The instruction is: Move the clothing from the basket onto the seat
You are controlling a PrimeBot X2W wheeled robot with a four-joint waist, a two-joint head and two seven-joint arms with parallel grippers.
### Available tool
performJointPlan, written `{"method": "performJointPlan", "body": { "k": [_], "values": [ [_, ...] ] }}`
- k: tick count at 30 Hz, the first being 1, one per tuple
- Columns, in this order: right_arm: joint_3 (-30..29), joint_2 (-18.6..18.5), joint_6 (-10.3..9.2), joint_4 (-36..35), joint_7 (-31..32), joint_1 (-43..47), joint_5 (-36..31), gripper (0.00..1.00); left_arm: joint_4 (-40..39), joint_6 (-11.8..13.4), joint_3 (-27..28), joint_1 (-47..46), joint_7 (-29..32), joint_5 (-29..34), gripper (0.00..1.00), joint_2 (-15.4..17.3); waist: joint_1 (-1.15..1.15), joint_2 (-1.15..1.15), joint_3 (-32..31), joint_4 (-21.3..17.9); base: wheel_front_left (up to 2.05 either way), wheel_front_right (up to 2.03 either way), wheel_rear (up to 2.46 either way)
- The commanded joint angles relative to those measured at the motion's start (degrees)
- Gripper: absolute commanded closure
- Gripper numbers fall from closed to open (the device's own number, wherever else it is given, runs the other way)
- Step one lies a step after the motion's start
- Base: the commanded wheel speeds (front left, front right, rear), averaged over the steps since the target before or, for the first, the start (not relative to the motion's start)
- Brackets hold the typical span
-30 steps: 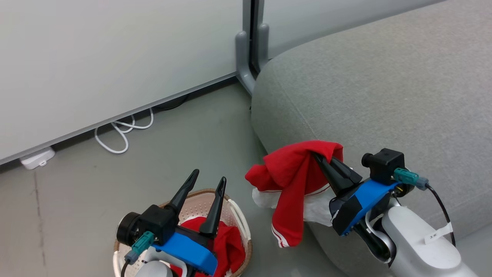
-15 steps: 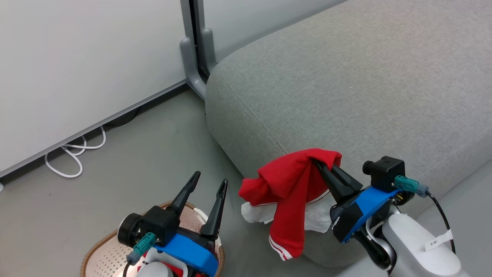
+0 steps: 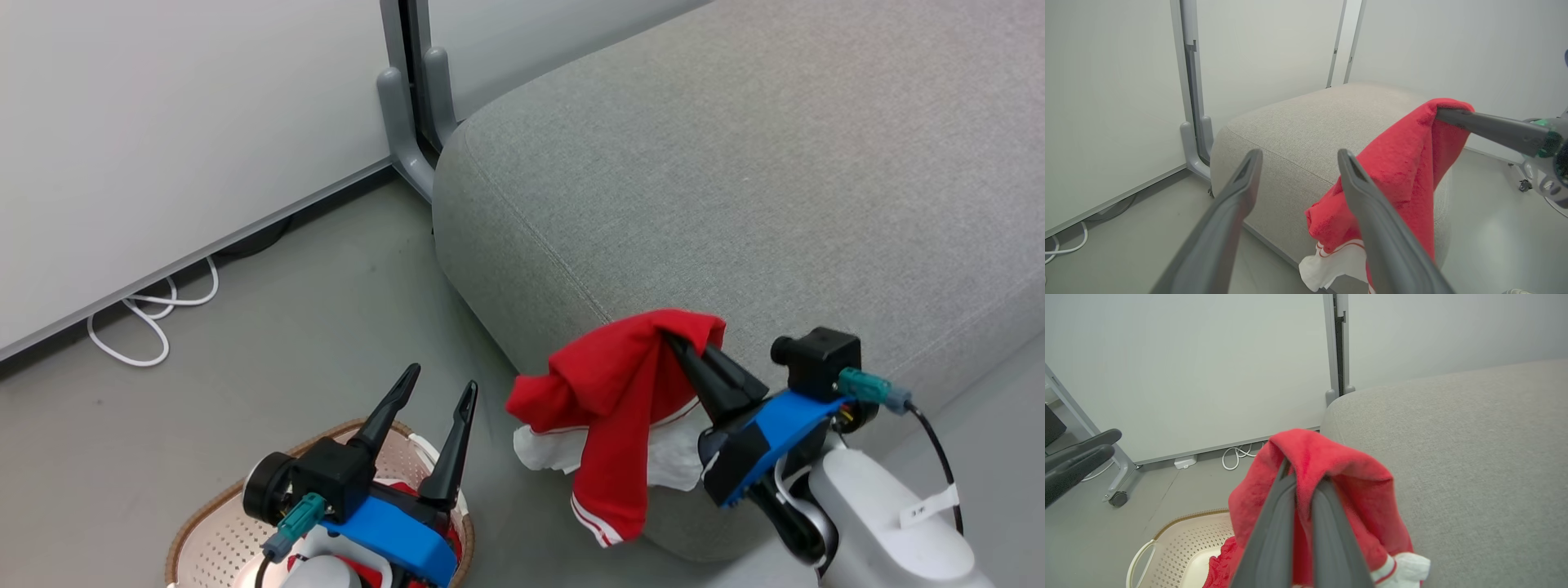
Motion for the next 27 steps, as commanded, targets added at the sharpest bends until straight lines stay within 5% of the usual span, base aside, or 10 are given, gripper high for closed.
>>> {"method": "performJointPlan", "body": {
  "k": [1,14,27],
  "values": [
    [-0.63,0.24,0.03,0.14,-0.16,-1.09,0.04,1.00,-0.13,-0.05,-0.02,-0.86,-0.15,0.05,0.00,0.42,0.00,0.00,0.38,0.07,0.00,0.00,0.00],
    [-11.66,-1.21,0.03,4.59,2.71,-17.16,-0.78,1.00,-3.14,-0.05,-0.47,-5.48,-0.15,1.80,0.00,4.05,0.00,0.00,11.39,2.04,0.00,0.00,0.00],
    [-29.71,-11.91,0.03,12.09,-1.51,-33.95,-3.15,1.00,-8.66,0.39,0.28,-12.12,-0.02,3.03,0.00,11.13,0.00,0.00,27.15,7.36,0.00,0.00,0.00]
  ]
}}
